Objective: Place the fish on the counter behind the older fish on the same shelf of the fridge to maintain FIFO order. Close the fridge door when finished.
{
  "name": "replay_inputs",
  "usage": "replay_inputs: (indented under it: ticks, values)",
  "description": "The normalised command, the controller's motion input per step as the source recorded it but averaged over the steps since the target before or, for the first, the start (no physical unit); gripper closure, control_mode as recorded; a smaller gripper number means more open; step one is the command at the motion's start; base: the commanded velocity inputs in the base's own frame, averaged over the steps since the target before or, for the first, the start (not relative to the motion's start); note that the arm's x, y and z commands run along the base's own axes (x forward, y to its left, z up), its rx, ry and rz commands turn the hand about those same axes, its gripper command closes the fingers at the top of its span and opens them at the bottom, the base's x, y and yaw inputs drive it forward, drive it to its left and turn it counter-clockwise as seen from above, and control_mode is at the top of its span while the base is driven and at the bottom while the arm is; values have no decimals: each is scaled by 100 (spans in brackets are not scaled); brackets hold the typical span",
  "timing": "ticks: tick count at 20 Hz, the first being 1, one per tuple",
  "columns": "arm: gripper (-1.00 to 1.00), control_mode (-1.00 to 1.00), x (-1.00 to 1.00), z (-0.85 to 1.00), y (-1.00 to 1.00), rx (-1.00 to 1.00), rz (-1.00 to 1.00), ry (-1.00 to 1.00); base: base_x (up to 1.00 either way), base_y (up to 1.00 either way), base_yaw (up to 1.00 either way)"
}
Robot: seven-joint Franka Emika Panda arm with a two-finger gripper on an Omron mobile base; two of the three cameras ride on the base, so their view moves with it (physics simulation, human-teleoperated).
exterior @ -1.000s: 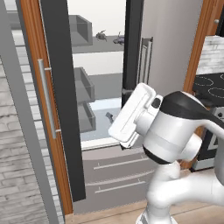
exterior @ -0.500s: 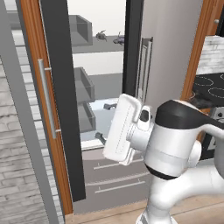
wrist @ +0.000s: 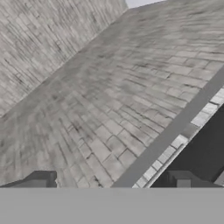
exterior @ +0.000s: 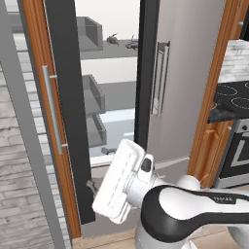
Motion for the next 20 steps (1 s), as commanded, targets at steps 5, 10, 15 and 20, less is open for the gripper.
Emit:
replay_inputs:
  ticks: [5,10,15,20]
  values:
    - [-100,-100,0,-77,62,0,-24,21,0,0,0]
    - [-100,-100,0,-62,89,0,-25,34,0,0,0]
    - [-100,-100,0,-63,98,0,-24,37,0,0,0]
    - [-100,-100,0,-56,76,-2,-26,28,0,0,0]
